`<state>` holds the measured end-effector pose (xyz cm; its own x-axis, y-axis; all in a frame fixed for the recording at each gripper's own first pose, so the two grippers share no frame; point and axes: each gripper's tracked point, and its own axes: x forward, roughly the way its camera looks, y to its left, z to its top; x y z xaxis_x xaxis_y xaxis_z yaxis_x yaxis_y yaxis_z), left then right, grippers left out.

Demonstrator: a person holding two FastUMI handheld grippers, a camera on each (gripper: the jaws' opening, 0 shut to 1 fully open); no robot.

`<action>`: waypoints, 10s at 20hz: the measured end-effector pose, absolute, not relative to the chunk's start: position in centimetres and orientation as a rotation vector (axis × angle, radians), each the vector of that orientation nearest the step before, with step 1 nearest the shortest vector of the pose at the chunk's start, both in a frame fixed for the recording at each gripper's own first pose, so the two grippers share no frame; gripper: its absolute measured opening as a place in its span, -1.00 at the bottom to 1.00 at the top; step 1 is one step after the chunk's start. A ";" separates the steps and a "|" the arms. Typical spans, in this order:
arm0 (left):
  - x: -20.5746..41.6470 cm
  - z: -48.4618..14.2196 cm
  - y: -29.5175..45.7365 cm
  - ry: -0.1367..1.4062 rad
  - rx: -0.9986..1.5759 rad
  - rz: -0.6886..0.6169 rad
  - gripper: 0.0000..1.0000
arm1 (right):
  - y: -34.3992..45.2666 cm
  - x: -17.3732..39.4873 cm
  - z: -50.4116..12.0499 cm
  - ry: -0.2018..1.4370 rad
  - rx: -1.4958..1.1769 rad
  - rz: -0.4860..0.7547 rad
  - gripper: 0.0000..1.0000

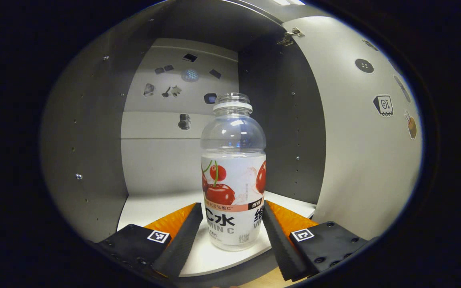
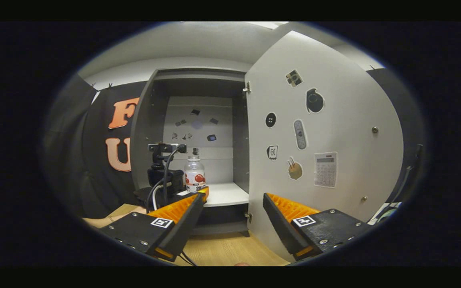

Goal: Open the cabinet door with the right hand, grasp the bottle in the cabinet with the left hand and place it on the coaster, then close the cabinet door with the right hand.

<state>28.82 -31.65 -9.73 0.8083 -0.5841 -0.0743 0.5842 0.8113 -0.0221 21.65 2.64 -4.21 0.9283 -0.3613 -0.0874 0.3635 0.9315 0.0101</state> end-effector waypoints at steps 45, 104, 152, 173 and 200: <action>6.6 -16.5 -13.2 0.025 0.097 -0.261 0.64 | 9.7 13.1 -6.7 0.113 0.062 0.067 0.87; 4.1 -42.2 -7.4 0.482 0.055 -0.255 0.71 | 14.0 18.1 -13.9 0.253 -0.012 -0.034 0.87; -0.1 -9.5 -12.1 0.056 0.003 -0.114 0.97 | -13.0 3.2 -3.1 0.078 -0.033 -0.354 0.87; 3.2 -6.5 -10.2 0.018 -0.009 -0.118 0.97 | -5.7 8.7 -3.8 0.108 0.114 -0.144 0.79; 10.4 -6.7 2.6 0.035 -0.019 -0.012 0.96 | 13.4 26.0 -5.0 0.107 0.125 0.159 0.91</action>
